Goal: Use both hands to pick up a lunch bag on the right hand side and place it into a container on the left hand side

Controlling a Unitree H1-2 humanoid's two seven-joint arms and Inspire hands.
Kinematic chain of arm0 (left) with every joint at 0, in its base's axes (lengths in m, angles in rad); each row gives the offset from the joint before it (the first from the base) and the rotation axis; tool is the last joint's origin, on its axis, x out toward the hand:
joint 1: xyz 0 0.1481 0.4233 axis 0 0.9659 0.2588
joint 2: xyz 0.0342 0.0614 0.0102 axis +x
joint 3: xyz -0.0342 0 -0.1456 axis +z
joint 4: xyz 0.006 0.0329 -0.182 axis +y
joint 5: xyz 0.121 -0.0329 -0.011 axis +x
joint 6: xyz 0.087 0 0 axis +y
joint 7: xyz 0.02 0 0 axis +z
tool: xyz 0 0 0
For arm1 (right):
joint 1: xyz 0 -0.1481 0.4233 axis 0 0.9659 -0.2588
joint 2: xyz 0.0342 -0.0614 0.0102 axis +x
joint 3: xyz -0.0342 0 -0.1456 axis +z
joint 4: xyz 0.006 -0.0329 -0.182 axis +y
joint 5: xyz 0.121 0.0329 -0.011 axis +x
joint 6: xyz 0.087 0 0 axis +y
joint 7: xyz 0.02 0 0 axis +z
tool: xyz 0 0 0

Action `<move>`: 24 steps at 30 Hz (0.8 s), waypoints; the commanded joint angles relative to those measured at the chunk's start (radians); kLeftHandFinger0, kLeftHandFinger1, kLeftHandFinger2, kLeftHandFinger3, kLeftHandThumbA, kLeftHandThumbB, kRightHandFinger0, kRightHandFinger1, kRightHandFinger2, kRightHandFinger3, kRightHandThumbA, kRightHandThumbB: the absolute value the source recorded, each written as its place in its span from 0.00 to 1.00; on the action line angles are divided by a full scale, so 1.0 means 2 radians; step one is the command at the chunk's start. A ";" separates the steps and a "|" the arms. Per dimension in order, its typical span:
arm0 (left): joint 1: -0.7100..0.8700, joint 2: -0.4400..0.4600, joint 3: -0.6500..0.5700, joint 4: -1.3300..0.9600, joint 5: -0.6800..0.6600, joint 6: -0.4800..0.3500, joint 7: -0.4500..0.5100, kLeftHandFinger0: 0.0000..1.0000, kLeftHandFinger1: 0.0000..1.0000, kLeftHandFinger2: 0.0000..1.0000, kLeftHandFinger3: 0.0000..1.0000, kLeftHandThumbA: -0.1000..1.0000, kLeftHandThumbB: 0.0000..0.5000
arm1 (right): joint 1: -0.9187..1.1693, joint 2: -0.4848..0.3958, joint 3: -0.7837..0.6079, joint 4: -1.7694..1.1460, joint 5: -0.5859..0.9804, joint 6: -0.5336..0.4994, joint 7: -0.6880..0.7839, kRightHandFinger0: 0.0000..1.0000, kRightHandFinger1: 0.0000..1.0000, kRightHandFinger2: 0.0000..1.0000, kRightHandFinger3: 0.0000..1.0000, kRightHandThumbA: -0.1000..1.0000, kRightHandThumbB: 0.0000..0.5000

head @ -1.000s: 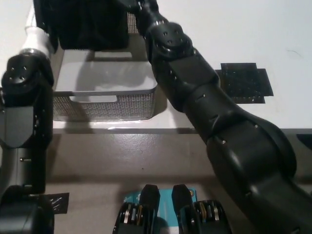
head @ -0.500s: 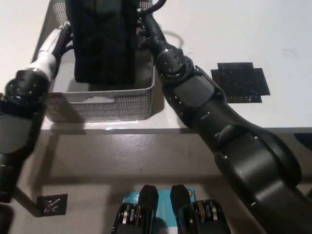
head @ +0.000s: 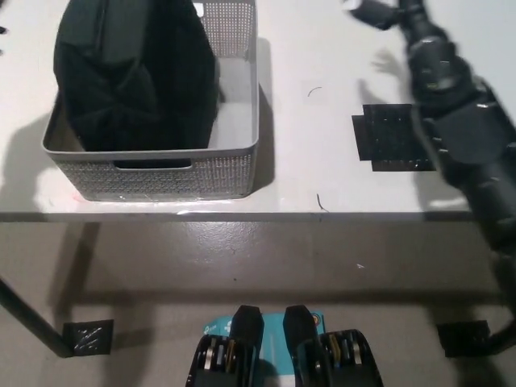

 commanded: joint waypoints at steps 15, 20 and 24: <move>0.035 0.036 0.124 -0.189 -0.053 0.003 -0.046 0.82 0.93 1.00 1.00 1.00 0.41 | 0.092 -0.064 -0.066 -0.301 0.011 0.092 0.068 0.83 0.98 1.00 1.00 0.93 0.25; 0.119 -0.043 0.223 -0.389 -0.138 0.017 -0.003 1.00 1.00 1.00 1.00 1.00 0.50 | 0.179 -0.037 -0.105 -0.504 0.052 0.079 0.063 1.00 1.00 1.00 1.00 1.00 0.43; 0.166 -0.108 0.244 -0.516 -0.178 0.024 0.029 1.00 1.00 1.00 1.00 1.00 0.59 | 0.252 -0.019 -0.109 -0.669 0.072 0.103 0.058 1.00 1.00 1.00 1.00 1.00 0.35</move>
